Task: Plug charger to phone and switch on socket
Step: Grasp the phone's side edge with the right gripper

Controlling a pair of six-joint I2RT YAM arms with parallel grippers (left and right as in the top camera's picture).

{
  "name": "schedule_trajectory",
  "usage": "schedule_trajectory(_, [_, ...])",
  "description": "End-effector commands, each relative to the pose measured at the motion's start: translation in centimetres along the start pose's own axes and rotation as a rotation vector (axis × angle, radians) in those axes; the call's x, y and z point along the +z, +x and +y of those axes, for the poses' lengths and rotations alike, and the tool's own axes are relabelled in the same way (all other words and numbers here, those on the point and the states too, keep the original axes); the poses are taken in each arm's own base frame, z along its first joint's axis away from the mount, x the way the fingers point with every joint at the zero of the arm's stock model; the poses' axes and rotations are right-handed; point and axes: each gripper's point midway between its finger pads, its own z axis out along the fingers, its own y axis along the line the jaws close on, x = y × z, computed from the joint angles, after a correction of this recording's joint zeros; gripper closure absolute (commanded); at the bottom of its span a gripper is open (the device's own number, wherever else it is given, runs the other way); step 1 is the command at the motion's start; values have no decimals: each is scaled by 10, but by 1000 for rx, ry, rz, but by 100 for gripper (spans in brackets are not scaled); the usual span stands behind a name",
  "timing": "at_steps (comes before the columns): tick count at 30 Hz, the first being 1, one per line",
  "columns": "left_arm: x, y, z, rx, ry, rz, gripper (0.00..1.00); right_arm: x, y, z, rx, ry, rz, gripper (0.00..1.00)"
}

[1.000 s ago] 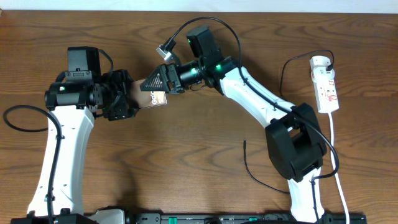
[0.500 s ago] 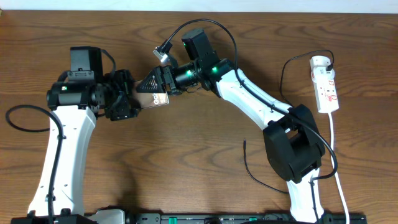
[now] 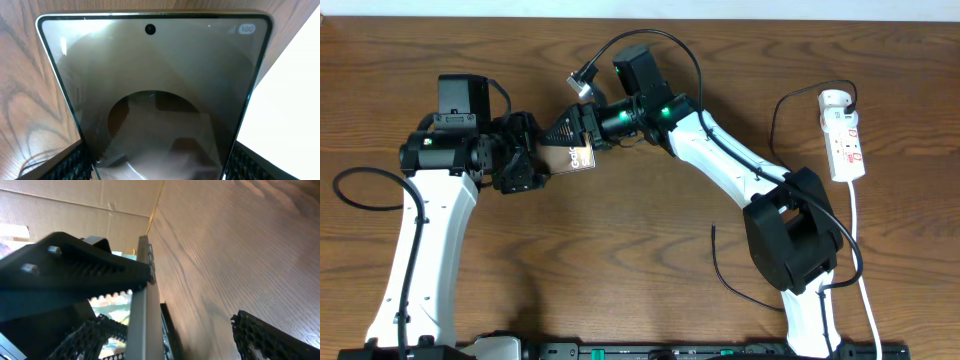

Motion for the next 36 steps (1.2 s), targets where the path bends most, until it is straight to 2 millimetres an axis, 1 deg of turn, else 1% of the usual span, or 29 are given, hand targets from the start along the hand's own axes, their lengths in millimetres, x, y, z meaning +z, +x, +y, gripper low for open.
schedule_trajectory(1, [-1,1,-3,-18,9,0,93,3,0,10,3,-16,2,15])
schedule_trajectory(7, [-1,1,-4,-40,14,2,93,3,-2,12,34,-23,-3,15])
schedule_trajectory(15, [-1,7,-10,-31,36,32,93,5,-1,17,22,-39,4,17])
schedule_trajectory(21, [-1,7,-10,-31,36,32,93,5,1,22,9,-62,18,16])
schedule_trajectory(28, [-1,7,-10,-31,35,32,93,5,5,28,-18,-94,42,22])
schedule_trajectory(36, [-1,7,-10,-31,35,32,93,9,12,34,-45,-117,73,21])
